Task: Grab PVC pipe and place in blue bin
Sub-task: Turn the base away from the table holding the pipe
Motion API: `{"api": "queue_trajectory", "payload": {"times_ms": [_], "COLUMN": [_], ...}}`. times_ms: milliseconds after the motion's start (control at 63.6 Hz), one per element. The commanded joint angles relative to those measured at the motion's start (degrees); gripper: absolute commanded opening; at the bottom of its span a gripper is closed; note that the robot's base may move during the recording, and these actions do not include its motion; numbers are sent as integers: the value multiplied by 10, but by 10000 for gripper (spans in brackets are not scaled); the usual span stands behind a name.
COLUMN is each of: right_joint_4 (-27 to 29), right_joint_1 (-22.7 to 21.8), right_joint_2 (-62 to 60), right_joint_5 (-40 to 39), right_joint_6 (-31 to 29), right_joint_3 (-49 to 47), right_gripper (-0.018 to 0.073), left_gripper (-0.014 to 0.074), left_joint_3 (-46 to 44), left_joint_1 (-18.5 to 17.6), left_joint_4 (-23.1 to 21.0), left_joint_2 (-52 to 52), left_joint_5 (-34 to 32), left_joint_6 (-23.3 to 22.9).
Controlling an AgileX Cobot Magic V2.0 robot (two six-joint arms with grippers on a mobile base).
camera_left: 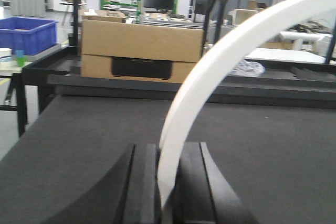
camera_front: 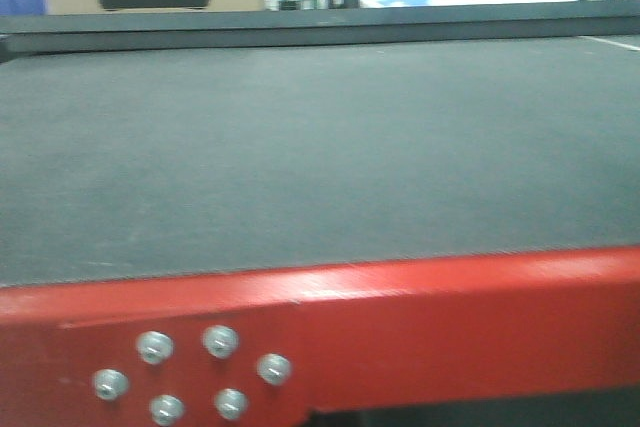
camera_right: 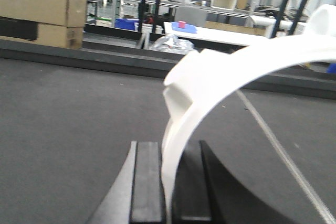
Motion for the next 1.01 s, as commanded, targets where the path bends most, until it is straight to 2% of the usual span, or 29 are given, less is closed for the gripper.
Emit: {"api": "queue_trajectory", "payload": {"times_ms": [0,990], "right_joint_4": [0,0], "right_joint_1": [0,0], "right_joint_2": [-3,-3], "right_joint_5": [-16,-16], "right_joint_6": [-3,-3], "right_joint_3": [-3,-3], "right_gripper": [-167,-167], "left_gripper": [-111,-111], "left_joint_3": [-1,-1], "left_joint_1": [0,0], "left_joint_4": [1,1], "left_joint_2": [-4,-4], "left_joint_5": [-14,-14], "left_joint_6": [-5,-5]}}
